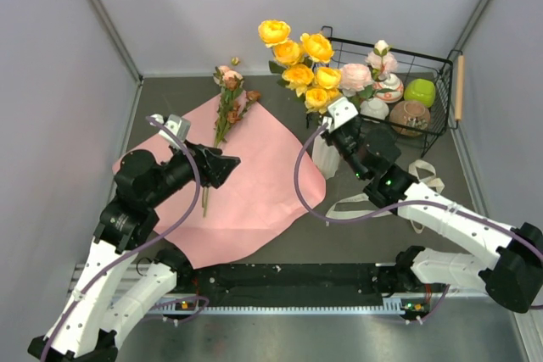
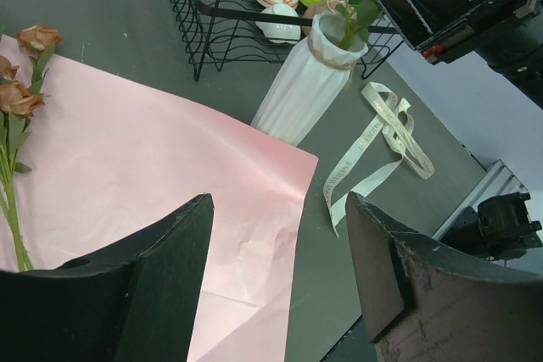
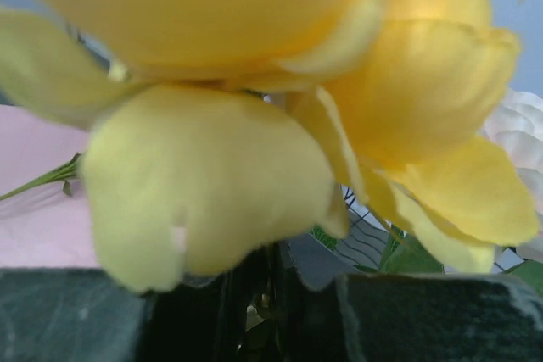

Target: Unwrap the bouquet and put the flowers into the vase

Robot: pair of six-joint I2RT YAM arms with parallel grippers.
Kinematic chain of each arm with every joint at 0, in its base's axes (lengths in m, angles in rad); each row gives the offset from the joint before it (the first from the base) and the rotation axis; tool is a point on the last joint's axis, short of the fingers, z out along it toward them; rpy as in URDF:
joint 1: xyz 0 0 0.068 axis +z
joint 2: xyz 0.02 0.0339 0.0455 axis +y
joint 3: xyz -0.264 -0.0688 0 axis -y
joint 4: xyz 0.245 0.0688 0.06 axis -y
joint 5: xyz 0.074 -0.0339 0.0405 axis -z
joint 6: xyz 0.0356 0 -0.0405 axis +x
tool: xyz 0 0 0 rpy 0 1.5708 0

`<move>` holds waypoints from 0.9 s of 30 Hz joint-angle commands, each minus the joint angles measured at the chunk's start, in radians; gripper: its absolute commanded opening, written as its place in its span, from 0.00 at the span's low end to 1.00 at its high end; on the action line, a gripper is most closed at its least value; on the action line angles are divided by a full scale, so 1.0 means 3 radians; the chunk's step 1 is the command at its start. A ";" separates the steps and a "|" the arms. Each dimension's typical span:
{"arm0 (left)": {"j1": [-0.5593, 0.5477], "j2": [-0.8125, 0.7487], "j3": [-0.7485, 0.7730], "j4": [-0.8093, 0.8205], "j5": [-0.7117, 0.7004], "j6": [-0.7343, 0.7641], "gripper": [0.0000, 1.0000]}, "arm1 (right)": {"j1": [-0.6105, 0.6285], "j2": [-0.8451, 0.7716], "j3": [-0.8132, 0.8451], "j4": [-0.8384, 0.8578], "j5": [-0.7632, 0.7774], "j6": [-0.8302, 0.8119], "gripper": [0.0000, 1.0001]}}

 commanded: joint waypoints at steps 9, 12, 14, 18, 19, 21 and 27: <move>0.0000 0.0066 -0.0038 0.0033 -0.0167 0.0027 0.69 | -0.0028 -0.0220 0.0146 -0.0344 0.0305 0.0608 0.35; 0.0000 0.0106 -0.0043 0.0018 -0.0193 0.0021 0.69 | -0.0028 -0.0220 0.0406 -0.0782 0.0336 0.0772 0.42; 0.0000 0.0157 -0.0038 0.0002 -0.0208 0.0011 0.69 | -0.0028 -0.0185 0.0550 -0.1180 0.0336 0.0915 0.50; 0.0000 0.0209 -0.0038 -0.0044 -0.0259 -0.0009 0.69 | -0.0028 -0.0128 0.0862 -0.1719 0.0464 0.1074 0.72; 0.0000 0.0224 -0.0043 -0.0049 -0.0264 -0.0019 0.69 | -0.0028 -0.0128 0.0888 -0.1816 0.0484 0.1115 0.79; 0.0000 0.0234 -0.0048 -0.0044 -0.0275 -0.0025 0.69 | -0.0028 -0.0159 0.0965 -0.2041 0.0484 0.1145 0.87; 0.0000 0.0285 -0.0028 -0.0105 -0.0326 -0.0030 0.69 | -0.0028 -0.0393 0.1011 -0.2399 0.0239 0.1359 0.98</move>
